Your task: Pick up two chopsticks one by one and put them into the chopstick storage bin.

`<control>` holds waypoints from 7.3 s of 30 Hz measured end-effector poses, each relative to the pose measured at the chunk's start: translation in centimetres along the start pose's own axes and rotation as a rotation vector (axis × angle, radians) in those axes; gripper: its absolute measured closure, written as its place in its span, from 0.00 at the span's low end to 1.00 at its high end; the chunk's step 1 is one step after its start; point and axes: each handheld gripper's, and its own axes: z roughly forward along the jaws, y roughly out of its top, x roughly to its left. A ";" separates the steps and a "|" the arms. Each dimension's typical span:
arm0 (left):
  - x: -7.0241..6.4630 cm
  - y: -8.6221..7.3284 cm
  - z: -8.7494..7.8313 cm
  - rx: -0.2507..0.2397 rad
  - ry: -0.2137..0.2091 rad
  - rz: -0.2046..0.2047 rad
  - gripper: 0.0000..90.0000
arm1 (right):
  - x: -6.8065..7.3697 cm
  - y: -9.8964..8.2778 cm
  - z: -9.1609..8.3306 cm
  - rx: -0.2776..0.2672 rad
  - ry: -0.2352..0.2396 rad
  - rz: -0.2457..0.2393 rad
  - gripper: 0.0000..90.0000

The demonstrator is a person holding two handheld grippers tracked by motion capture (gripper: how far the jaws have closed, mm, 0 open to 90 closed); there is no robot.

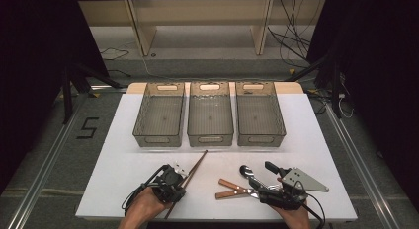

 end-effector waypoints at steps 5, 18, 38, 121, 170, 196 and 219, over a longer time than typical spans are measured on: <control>0.0 0.0 0.0 0.001 0.002 -0.001 0.89 | 0.0 0.0 0.1 0.002 0.000 -0.004 0.29; -0.4 0.3 0.0 0.017 0.018 0.042 0.94 | 0.1 0.0 0.1 0.007 -0.001 -0.007 0.29; 0.8 0.5 -2.5 -0.070 -0.014 0.052 0.94 | 0.0 0.0 0.0 0.003 0.000 -0.007 0.29; 21.3 9.9 -4.2 -0.316 0.235 -0.200 0.94 | 0.0 -0.1 0.3 0.007 0.022 0.006 0.28; 11.4 5.3 -5.4 -0.367 -0.008 -0.186 0.22 | 0.2 -0.1 0.3 0.009 0.028 -0.004 0.28; 5.9 3.0 -3.1 -0.077 0.002 -0.033 0.25 | 0.4 -0.1 0.3 0.014 0.038 -0.009 0.26; 3.4 2.1 -0.6 0.115 -0.085 0.060 0.74 | 0.4 -0.1 0.3 0.020 0.038 -0.013 0.26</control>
